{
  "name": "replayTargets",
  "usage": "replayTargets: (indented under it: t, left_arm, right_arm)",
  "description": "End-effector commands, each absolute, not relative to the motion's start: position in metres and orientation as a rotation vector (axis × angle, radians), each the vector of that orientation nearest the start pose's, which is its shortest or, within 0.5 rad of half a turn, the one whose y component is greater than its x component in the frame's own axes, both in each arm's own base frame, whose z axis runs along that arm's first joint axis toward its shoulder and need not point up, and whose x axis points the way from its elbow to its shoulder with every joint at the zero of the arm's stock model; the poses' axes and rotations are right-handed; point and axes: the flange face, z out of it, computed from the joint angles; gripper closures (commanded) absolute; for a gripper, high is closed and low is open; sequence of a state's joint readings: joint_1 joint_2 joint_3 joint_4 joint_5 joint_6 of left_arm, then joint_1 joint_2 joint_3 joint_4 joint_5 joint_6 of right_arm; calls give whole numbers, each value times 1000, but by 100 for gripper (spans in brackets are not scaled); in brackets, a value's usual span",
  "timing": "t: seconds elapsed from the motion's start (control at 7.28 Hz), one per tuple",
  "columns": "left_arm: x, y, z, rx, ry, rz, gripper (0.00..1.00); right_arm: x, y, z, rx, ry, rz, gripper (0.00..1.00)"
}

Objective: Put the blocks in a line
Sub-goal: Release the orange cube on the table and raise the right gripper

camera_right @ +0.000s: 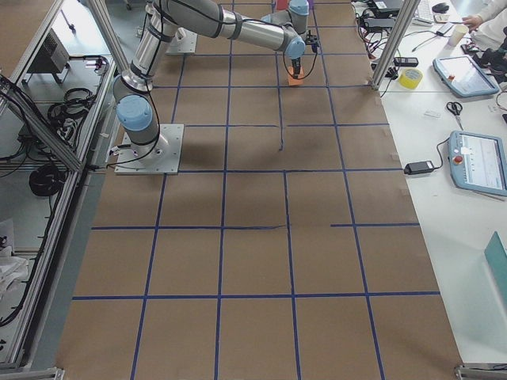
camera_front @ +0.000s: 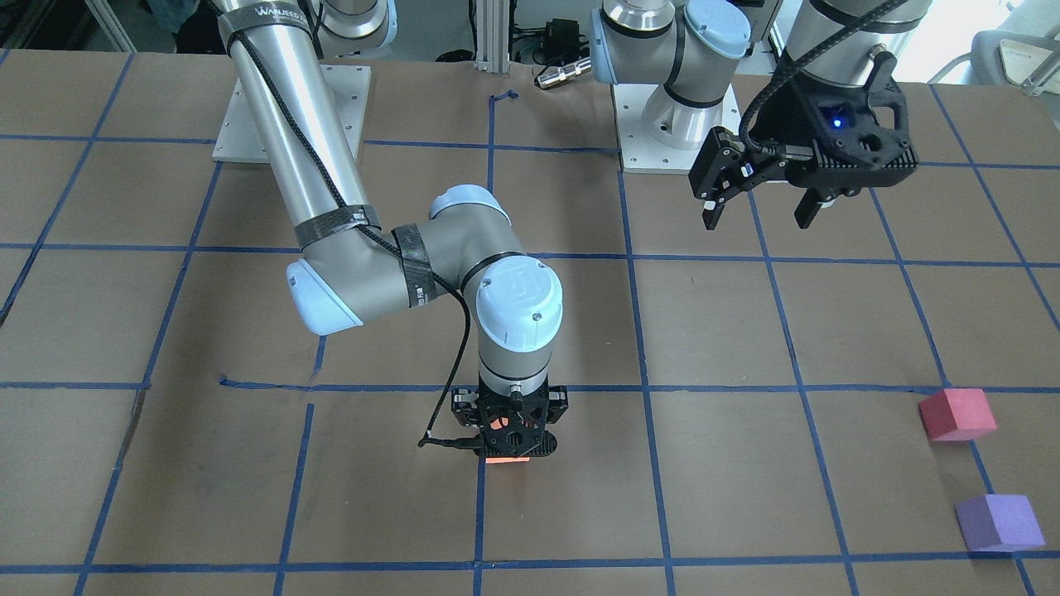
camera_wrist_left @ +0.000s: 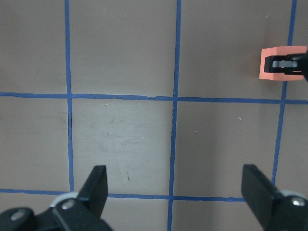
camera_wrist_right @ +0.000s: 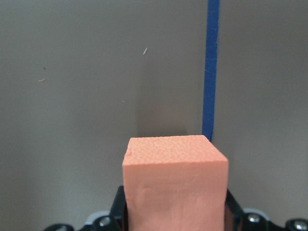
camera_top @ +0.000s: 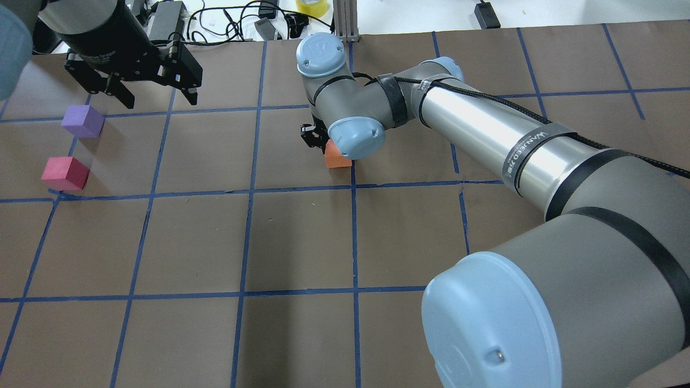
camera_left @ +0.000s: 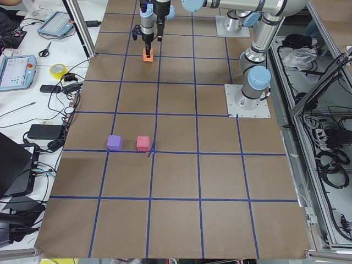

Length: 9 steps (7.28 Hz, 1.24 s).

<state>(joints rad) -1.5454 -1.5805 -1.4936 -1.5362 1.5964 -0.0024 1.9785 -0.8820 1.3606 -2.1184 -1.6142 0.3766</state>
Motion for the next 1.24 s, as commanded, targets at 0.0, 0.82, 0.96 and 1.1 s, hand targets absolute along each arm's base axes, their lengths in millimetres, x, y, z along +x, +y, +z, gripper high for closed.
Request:
replayTargets:
  t: [0.0, 0.82, 0.96, 1.1]
  left_arm:
    - [-117, -508, 523, -35, 3110, -152, 0]
    - [-119, -548, 484, -57, 3111, -182, 0]
    - [-121, -563, 468, -57, 3115, -165, 0]
    - [-126, -587, 445, -47, 3122, -208, 0]
  right_arm:
    - [406, -614, 223, -63, 3145, -124, 0]
    - [180, -669, 365, 138, 3067, -155, 0]
    - [164, -672, 364, 169, 3081, -152, 0]
    - [159, -670, 374, 182, 3089, -158, 0]
